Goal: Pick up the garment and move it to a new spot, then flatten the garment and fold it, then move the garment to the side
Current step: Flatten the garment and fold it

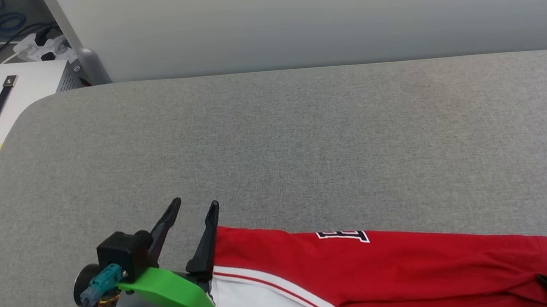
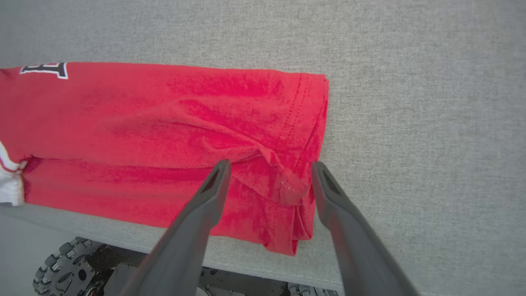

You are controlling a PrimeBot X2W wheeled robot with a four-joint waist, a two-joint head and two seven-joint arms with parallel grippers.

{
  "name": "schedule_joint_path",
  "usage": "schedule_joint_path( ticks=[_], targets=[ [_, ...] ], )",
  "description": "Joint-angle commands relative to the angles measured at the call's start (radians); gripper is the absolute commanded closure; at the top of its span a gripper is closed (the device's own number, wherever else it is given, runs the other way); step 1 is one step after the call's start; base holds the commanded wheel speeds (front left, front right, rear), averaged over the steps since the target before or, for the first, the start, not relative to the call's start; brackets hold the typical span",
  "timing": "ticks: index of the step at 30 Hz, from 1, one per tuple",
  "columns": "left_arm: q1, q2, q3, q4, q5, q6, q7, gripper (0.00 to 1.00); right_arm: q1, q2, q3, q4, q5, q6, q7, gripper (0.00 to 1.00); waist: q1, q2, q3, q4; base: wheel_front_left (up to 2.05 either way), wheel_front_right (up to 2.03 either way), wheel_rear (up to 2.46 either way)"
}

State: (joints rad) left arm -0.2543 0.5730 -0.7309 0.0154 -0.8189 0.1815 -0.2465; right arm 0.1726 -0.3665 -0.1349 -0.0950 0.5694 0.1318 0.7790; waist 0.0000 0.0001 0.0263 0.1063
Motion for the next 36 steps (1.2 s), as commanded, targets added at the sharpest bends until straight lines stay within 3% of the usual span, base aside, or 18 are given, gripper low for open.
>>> schedule_joint_path(
  ticks=[1,7,12,20,25,36],
  targets=[
    [-0.019,-0.016,0.023,0.003,0.042,0.002,-0.011,0.0,-0.003,0.022,-0.023,-0.008,-0.024,-0.001,0.022,0.0,0.0,-0.0001,0.01,0.007,0.0,0.0,0.0],
    [0.029,-0.092,0.172,-0.048,0.358,0.019,-0.015,0.0,-0.043,0.124,-0.138,-0.013,-0.094,-0.001,0.099,0.0,0.0,-0.0001,0.047,0.027,0.0,0.0,0.0],
    [0.095,-0.167,0.265,-0.072,0.477,-0.046,-0.015,0.0,-0.064,0.17,-0.197,-0.002,-0.138,-0.001,0.13,0.0,0.0,-0.0001,0.077,0.043,0.0,0.0,0.0],
    [0.128,-0.262,0.37,-0.047,0.564,-0.163,-0.015,0.0,-0.09,0.214,-0.259,0.058,-0.178,-0.001,0.124,0.0,0.0,-0.0001,0.122,0.066,0.0,0.0,0.0],
    [0.131,-0.307,0.428,-0.033,0.602,-0.222,-0.015,0.0,-0.097,0.237,-0.238,0.106,-0.17,-0.001,0.12,0.0,0.0,-0.0001,0.137,0.073,0.0,0.0,0.0],
    [0.138,-0.359,0.497,-0.009,0.656,-0.288,-0.015,0.0,-0.102,0.267,-0.129,0.176,-0.104,-0.001,0.095,0.0,0.0,-0.0001,0.136,0.07,0.0,0.0,0.0]
  ],
)
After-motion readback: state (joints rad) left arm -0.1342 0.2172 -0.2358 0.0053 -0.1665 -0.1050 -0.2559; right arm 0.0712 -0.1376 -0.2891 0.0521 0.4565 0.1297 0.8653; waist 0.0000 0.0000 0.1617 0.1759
